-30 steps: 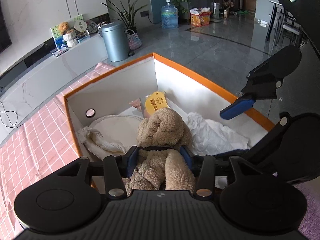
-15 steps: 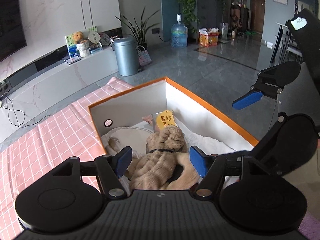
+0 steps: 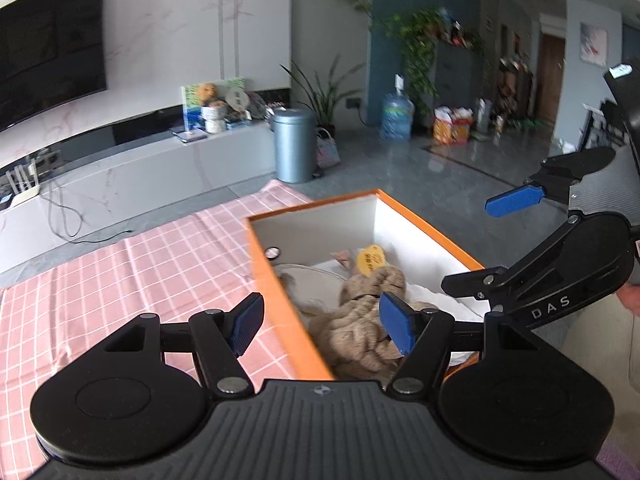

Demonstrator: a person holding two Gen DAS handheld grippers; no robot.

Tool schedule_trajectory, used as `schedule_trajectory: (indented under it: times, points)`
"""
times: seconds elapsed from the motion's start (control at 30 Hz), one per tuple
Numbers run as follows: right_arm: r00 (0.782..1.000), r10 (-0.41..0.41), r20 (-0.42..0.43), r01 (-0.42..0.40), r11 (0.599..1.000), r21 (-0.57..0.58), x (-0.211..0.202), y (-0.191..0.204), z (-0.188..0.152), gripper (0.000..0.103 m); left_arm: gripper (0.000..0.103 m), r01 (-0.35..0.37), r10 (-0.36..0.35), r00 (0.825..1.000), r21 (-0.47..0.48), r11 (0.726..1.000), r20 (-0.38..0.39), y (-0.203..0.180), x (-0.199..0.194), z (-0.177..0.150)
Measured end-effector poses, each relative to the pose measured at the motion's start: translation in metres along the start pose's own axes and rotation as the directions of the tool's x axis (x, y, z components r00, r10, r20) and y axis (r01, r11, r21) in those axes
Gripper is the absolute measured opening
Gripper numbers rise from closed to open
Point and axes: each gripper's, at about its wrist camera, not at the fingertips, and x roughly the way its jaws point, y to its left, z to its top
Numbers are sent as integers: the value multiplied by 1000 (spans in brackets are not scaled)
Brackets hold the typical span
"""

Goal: Organize soft objects
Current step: 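Withdraw both tools from the box toward the clear bag of pink items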

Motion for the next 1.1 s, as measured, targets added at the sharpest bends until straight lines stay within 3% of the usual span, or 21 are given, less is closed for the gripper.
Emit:
schedule_trajectory:
  times: [0.2,0.47,0.87,1.1]
  points:
    - [996,22,89,-24,1000,19,-2,31,16,88,78,-60,63,998,-91,994,30,31,-20,-15]
    - [989,89,116,-97,993,73,17,73,35,89,78,-141,149,989,-220,965,18,80,-43,-46]
    - [973,207,97,-219,966,138,52,143,49,88,81,-192,246,966,-419,887,78,149,-72,-104]
    - [959,280,49,-284,929,236,83,171,48,82,83,-216,261,965,-475,853,30,172,-65,-128]
